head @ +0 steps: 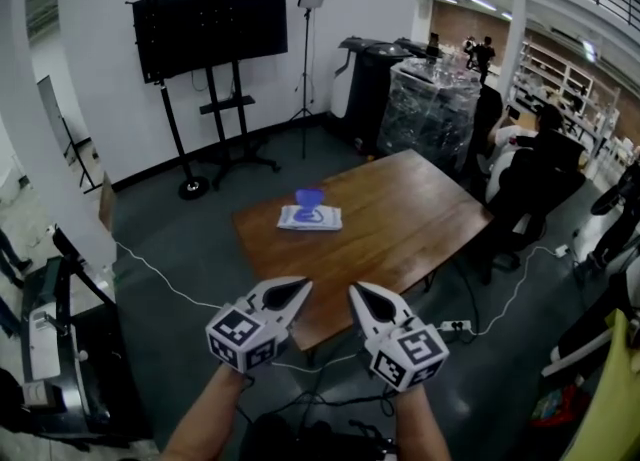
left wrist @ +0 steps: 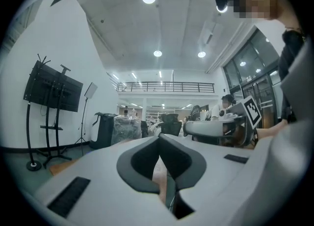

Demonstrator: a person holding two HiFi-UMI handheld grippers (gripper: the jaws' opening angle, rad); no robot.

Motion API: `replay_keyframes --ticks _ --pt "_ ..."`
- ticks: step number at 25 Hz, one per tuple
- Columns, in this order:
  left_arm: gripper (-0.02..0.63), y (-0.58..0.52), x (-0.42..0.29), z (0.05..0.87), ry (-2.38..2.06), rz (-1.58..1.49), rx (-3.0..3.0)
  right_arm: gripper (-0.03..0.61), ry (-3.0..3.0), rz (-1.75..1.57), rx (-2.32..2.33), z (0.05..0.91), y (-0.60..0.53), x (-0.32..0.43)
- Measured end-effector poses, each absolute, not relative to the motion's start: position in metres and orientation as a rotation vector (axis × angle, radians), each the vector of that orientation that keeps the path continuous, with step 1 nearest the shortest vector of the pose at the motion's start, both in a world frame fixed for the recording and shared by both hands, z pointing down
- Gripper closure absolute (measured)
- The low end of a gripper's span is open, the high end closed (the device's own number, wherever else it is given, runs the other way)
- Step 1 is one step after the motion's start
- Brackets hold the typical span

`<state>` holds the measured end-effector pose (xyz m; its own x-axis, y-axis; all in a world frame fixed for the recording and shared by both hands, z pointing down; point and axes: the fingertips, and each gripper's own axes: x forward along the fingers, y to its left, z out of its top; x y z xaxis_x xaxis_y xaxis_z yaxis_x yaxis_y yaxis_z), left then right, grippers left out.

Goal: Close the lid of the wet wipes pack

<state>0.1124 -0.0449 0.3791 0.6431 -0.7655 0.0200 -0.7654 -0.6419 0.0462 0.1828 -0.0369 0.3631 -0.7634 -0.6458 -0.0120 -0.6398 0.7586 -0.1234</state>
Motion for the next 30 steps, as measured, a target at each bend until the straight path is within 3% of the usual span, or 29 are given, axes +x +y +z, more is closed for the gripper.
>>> replay_keyframes --ticks 13,30 --pt "0.607 -0.14 0.097 0.395 -1.153 0.025 2.853 0.568 2.841 -0.188 -1.2 0.378 -0.113 0.172" --pt "0.607 -0.325 0.011 0.446 -0.822 0.158 2.922 0.568 2.705 -0.205 -1.664 0.392 -0.244 0.099"
